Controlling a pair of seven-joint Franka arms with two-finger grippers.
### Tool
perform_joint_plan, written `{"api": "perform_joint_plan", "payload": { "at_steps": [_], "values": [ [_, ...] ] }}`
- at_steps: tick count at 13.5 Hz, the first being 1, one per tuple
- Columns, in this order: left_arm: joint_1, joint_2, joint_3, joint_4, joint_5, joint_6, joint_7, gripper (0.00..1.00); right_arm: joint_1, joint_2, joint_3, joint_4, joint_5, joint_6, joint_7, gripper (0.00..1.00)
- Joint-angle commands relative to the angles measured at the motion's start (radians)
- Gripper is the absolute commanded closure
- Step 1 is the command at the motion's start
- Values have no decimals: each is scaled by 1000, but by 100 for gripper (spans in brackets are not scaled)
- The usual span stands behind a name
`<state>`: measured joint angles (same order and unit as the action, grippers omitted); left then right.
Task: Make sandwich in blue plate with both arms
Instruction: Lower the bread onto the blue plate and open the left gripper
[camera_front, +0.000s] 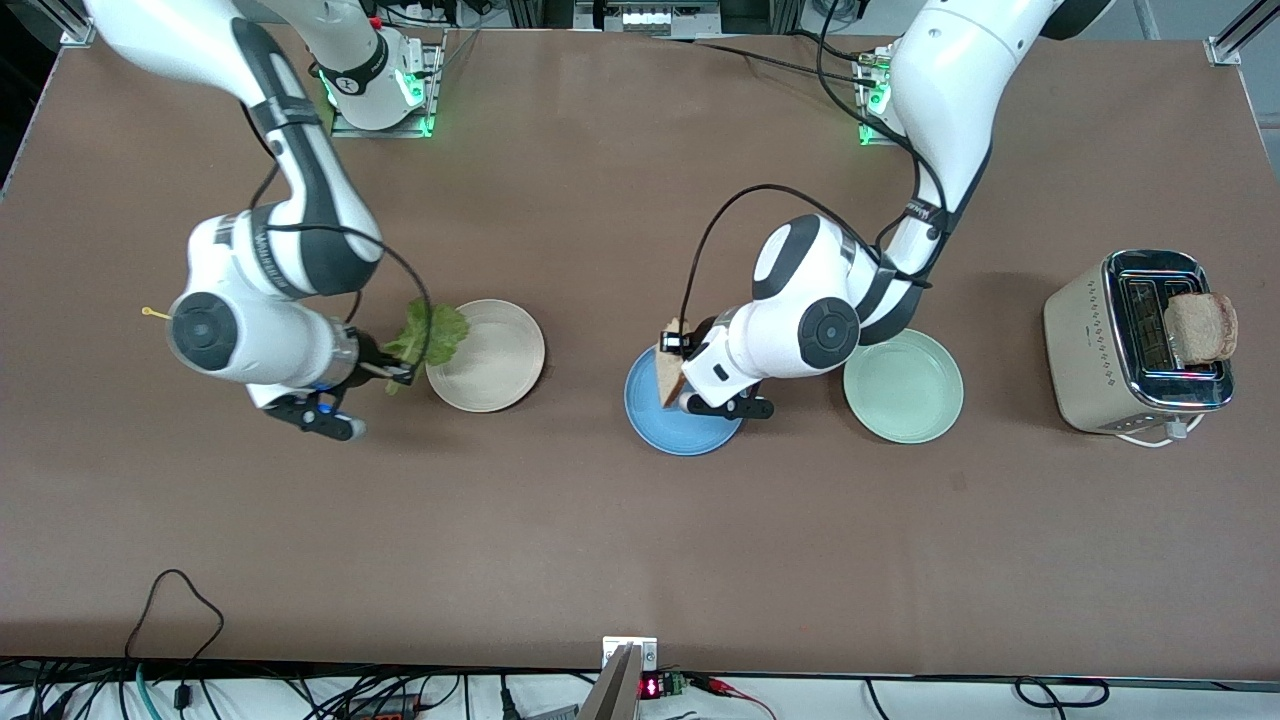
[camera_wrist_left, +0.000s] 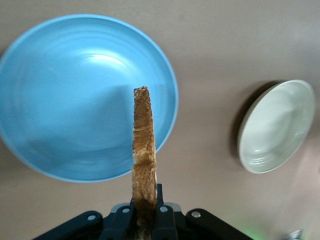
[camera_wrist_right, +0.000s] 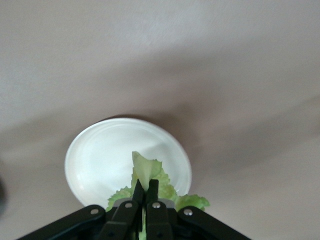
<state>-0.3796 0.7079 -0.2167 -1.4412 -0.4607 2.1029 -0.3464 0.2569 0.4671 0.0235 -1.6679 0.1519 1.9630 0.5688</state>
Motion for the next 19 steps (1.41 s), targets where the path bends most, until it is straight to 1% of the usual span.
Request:
{"api": "perform_joint_plan", "payload": {
  "at_steps": [1, 5, 6, 7, 8, 9, 12, 16, 17, 19],
  "values": [
    [-15, 24, 10, 25, -52, 16, 6, 100, 42, 11, -7, 14, 9, -4, 77, 100],
    [-1, 56, 13, 27, -56, 16, 82, 99, 51, 16, -7, 14, 14, 14, 120, 100],
    [4, 67, 19, 27, -58, 17, 92, 94, 51, 21, -7, 16, 14, 14, 132, 100],
    [11, 79, 20, 30, -58, 25, 92, 75, 51, 22, -7, 16, 21, 14, 134, 100],
    [28, 87, 22, 28, -55, 54, 93, 31, 51, 22, -7, 16, 34, 14, 134, 100],
    [37, 88, 22, 25, -44, 89, 95, 0, 51, 22, -7, 16, 38, 14, 134, 100],
    [85, 82, 22, 28, -44, 92, 122, 0, 51, 27, -7, 25, 40, 14, 134, 100],
    [105, 39, 11, 30, -52, 89, 130, 0, 51, 28, -7, 31, 47, 14, 143, 100],
    [110, 27, 11, 30, -44, 86, 130, 0, 51, 28, -7, 33, 84, 14, 167, 100],
    [110, -20, 22, 28, -38, 68, 129, 0, 79, 39, -7, 57, 248, 28, 245, 100]
  ]
}}
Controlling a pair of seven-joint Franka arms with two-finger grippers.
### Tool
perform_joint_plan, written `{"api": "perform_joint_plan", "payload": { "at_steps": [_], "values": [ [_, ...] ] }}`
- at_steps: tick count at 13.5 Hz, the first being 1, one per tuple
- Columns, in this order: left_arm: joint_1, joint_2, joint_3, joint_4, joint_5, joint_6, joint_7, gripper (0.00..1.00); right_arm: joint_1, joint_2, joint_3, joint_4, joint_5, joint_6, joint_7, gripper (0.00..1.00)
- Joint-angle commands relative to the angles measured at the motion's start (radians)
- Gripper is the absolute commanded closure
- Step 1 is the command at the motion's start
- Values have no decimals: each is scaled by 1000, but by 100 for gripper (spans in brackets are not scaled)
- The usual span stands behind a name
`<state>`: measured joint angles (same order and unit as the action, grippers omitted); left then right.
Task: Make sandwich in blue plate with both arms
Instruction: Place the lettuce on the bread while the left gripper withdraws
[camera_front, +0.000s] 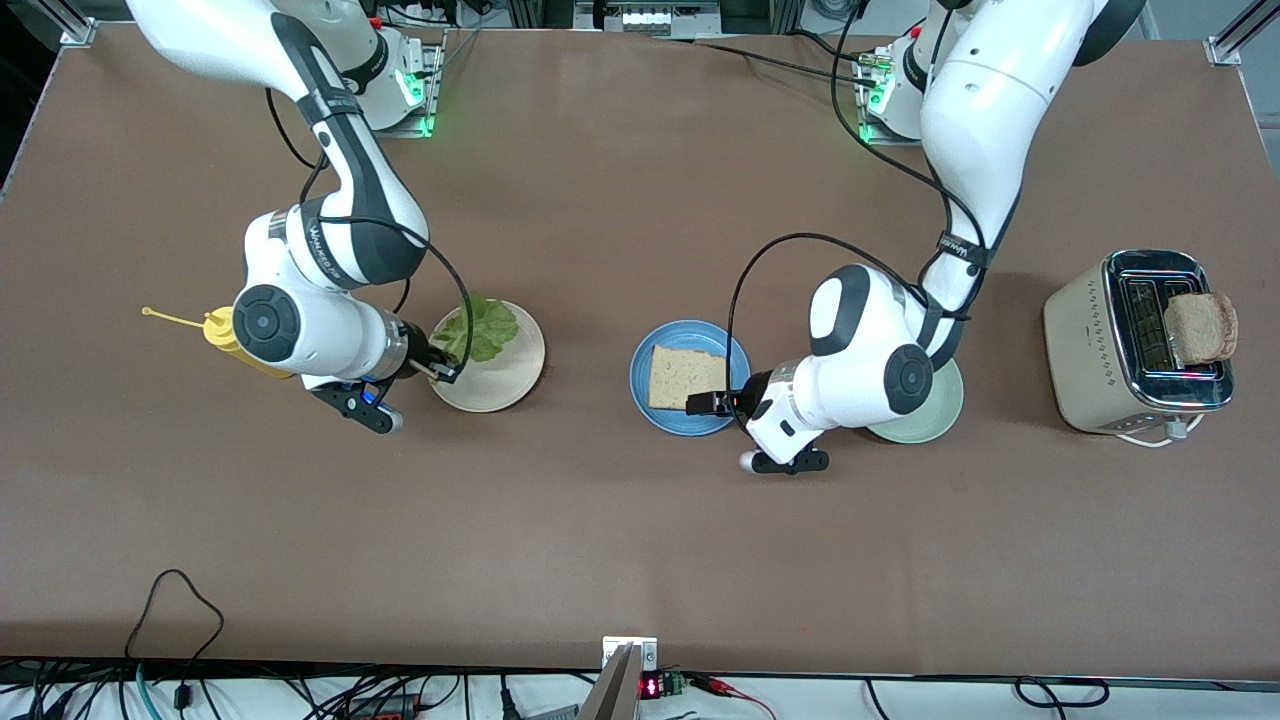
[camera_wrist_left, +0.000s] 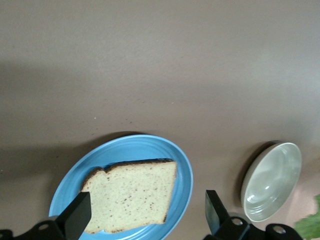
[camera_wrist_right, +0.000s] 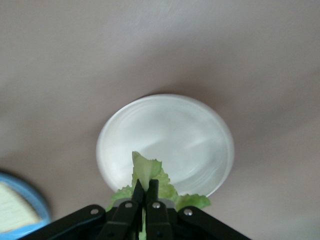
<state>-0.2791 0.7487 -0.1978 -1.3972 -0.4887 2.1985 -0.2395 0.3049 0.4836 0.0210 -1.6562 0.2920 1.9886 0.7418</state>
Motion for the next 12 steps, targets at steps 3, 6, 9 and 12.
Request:
{"api": "perform_joint_plan", "payload": {
  "at_steps": [3, 6, 9, 12],
  "values": [
    [52, -144, 12, -16, 117, -126, 17, 0, 124, 50, -6, 64, 165, 97, 241, 100],
    [125, -238, 12, -16, 365, -241, 16, 0, 203, 114, -4, 101, 189, 228, 419, 100],
    [202, -322, 15, -16, 492, -362, 19, 0, 279, 213, -4, 160, 326, 398, 528, 99],
    [276, -428, 54, -28, 501, -428, 32, 0, 335, 318, -4, 240, 391, 499, 586, 92]
  ]
}}
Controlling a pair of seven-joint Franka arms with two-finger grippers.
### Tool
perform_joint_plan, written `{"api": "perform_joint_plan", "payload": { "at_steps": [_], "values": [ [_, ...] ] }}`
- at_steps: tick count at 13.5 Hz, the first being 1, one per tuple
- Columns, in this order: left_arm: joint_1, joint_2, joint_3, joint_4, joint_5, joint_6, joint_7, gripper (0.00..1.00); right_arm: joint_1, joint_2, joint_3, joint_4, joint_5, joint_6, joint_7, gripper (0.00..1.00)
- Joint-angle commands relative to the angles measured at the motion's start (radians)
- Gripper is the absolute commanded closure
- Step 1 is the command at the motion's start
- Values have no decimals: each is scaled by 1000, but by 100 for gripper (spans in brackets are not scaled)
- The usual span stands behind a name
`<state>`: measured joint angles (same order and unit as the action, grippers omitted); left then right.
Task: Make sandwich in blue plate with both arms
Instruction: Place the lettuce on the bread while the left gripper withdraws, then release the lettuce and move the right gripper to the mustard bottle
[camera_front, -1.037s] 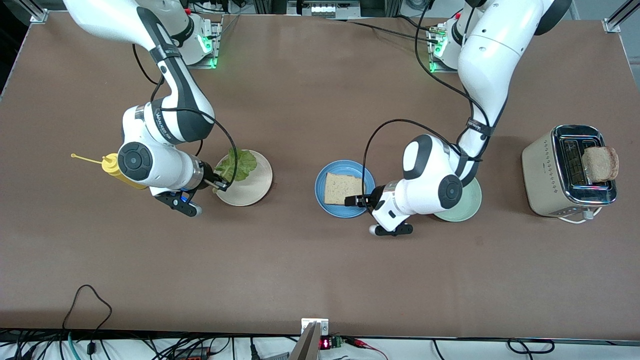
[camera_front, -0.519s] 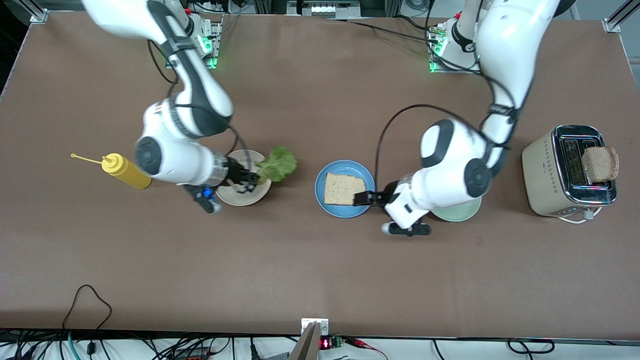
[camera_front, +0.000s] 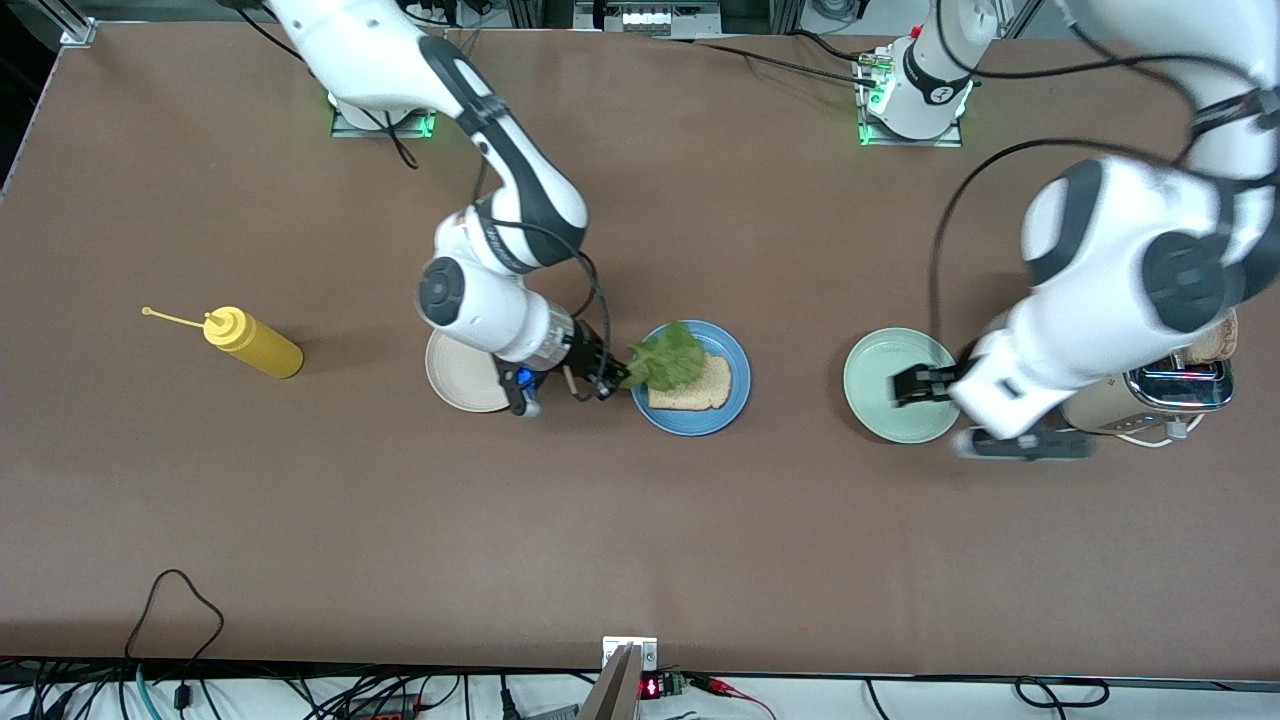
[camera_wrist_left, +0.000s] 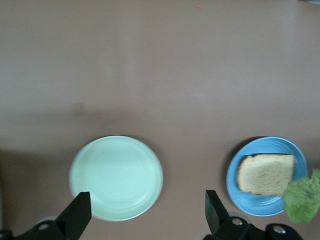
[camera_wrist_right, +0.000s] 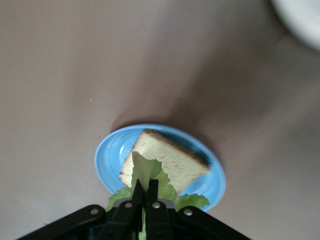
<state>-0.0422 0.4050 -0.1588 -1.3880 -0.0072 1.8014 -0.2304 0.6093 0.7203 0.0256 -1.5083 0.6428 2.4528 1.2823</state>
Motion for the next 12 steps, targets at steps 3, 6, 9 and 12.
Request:
{"api": "perform_joint_plan", "payload": {
  "at_steps": [3, 6, 9, 12],
  "values": [
    [117, -199, 22, -86, 20, -97, 155, 0, 55, 136, -9, 132, 44, 71, 49, 76],
    [111, -313, 65, -178, 19, -157, 175, 0, 46, 127, -15, 131, 9, 60, 25, 0],
    [116, -385, 62, -296, 20, -99, 190, 0, -18, 65, -21, 131, -60, -71, -36, 0],
    [123, -382, 59, -292, 20, -91, 190, 0, -147, -57, -21, 131, -121, -314, -150, 0]
  ]
}}
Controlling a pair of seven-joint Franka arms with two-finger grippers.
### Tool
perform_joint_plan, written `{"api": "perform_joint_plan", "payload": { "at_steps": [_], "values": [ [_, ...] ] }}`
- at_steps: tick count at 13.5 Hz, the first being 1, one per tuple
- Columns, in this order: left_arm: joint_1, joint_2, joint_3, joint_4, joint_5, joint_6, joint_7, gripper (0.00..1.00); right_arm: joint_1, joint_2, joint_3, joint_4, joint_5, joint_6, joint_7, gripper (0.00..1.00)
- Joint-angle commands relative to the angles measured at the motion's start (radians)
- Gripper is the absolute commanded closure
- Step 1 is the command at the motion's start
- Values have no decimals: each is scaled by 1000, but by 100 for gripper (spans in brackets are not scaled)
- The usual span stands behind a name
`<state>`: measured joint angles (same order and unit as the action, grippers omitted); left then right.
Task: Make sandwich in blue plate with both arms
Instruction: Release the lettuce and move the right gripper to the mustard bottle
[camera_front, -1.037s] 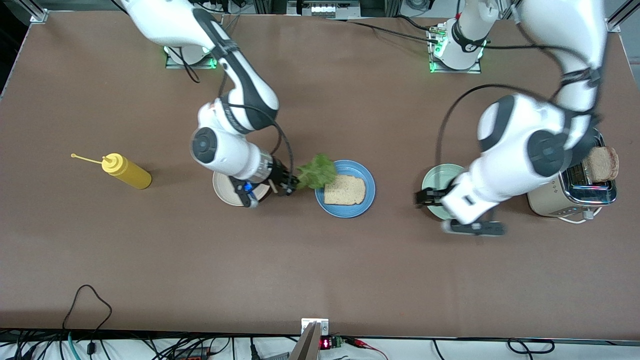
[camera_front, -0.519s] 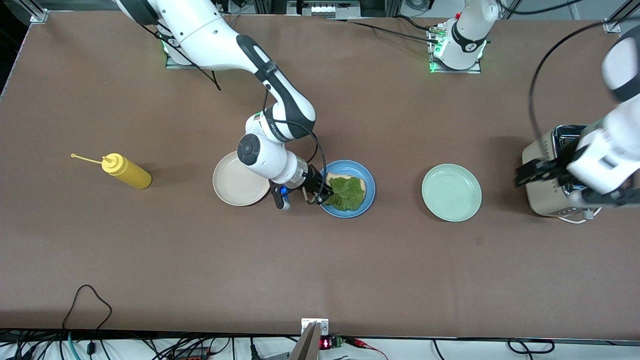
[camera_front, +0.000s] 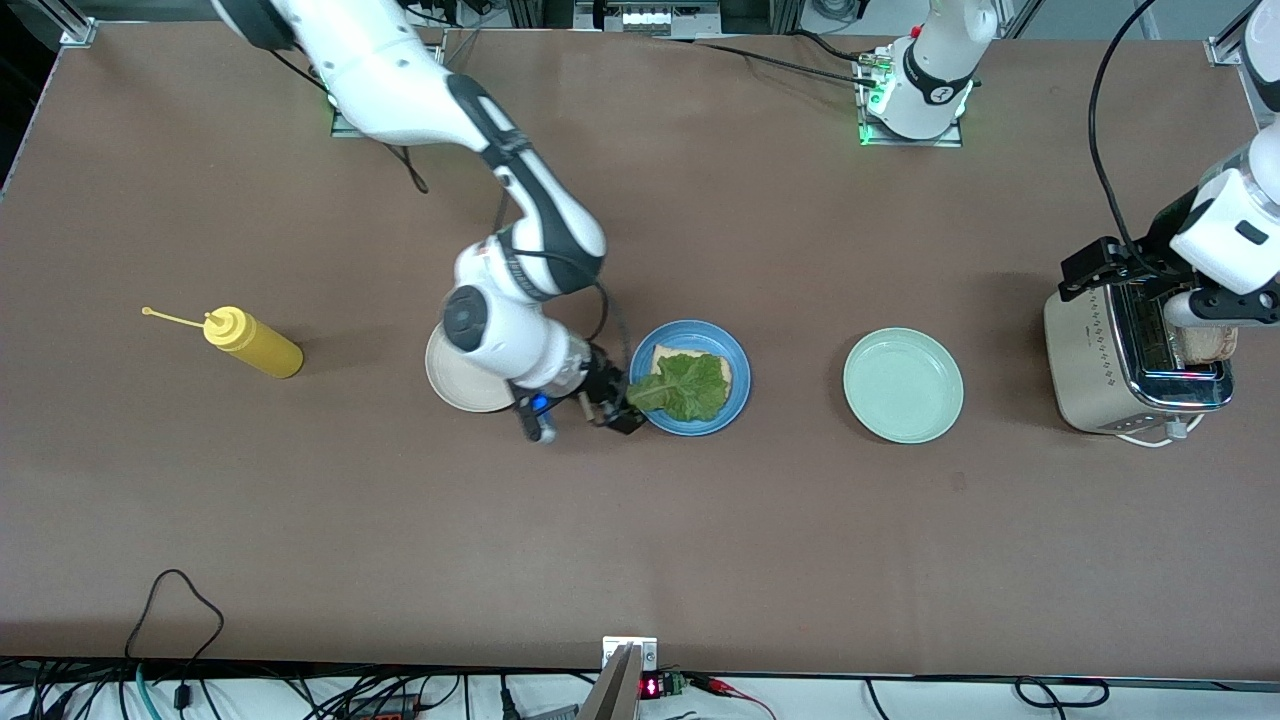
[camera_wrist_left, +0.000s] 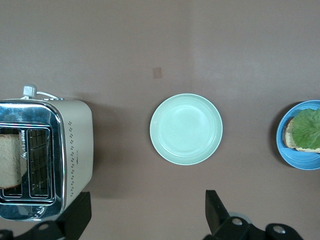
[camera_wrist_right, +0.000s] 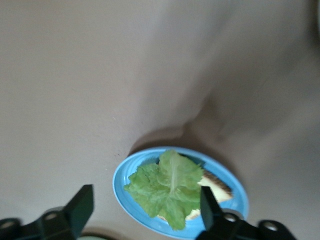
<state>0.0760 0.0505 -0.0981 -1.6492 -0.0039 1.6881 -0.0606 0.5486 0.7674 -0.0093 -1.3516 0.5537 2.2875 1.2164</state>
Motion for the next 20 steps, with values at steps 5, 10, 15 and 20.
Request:
{"api": "perform_joint_plan", "payload": {
  "at_steps": [5, 10, 15, 20],
  "values": [
    [5, -32, -5, -26, 16, 13, 19, 0, -258, -273, 14, -26, -148, -489, -340, 0],
    [7, -49, -5, -26, 15, -27, 22, 0, -403, -426, 15, -137, -234, -640, -709, 0],
    [5, -75, -9, -26, 13, -68, 27, 0, -528, -637, 22, -404, -402, -599, -1097, 0],
    [7, -70, -6, -29, 12, -67, 22, 0, -708, -727, 25, -509, -413, -580, -1706, 0]
  ]
}}
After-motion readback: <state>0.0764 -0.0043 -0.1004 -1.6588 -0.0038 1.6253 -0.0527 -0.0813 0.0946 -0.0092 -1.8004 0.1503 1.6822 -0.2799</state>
